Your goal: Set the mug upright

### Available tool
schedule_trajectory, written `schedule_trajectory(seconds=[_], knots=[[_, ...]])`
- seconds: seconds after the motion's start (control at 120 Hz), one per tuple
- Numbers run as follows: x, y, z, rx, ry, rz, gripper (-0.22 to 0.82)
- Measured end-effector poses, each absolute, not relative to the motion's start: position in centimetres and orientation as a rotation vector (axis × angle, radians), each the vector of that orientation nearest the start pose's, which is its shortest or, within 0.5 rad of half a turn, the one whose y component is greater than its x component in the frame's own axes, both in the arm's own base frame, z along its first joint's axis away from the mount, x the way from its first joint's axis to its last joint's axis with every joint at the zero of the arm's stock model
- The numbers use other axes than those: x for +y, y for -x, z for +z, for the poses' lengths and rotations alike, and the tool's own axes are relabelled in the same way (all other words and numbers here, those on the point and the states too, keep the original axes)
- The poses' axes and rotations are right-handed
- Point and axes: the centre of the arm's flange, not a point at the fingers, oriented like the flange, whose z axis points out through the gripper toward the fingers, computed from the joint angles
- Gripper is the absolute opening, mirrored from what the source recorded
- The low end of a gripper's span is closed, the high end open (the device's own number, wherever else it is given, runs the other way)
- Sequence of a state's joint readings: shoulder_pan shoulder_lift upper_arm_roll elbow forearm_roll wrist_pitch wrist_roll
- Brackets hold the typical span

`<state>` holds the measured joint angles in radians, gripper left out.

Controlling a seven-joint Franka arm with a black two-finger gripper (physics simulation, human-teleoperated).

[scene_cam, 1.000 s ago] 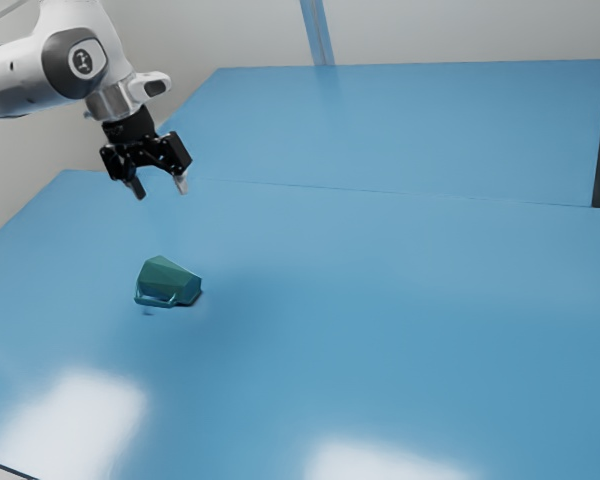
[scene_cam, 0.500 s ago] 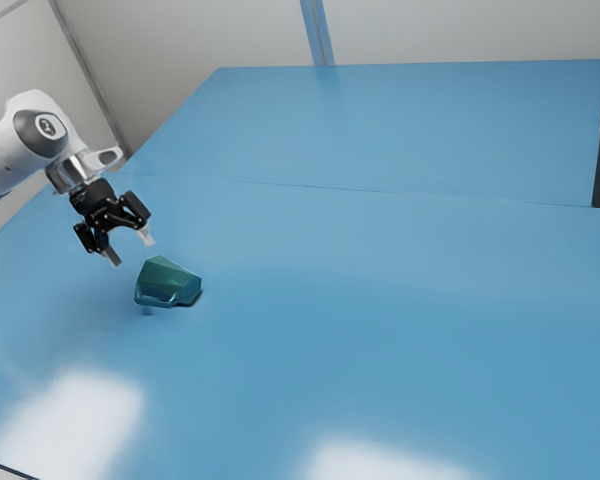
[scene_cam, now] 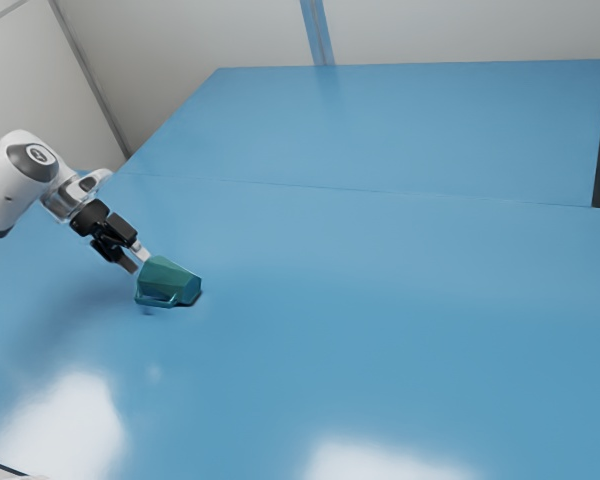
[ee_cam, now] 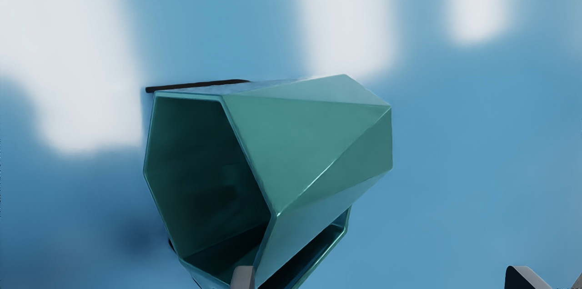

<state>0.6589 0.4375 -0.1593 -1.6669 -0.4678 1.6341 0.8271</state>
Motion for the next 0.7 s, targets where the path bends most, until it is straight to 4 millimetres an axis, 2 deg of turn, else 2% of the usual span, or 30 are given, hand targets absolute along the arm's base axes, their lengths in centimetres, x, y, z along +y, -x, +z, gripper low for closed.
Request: schedule_trajectory(seconds=[0.133, 0.317, 0.5, 0.558, 0.7], knots=[[26.9, -56.3, 33.6, -0.325, -2.415, 0.022, 0.60], [27.8, -57.3, 31.0, -0.406, -2.370, 0.091, 0.60], [27.7, -57.8, 30.3, -0.439, -2.339, 0.161, 0.60], [27.4, -57.8, 30.1, -0.441, -2.320, 0.169, 0.56], [26.9, -57.7, 29.7, -0.439, -2.275, 0.177, 0.38]])
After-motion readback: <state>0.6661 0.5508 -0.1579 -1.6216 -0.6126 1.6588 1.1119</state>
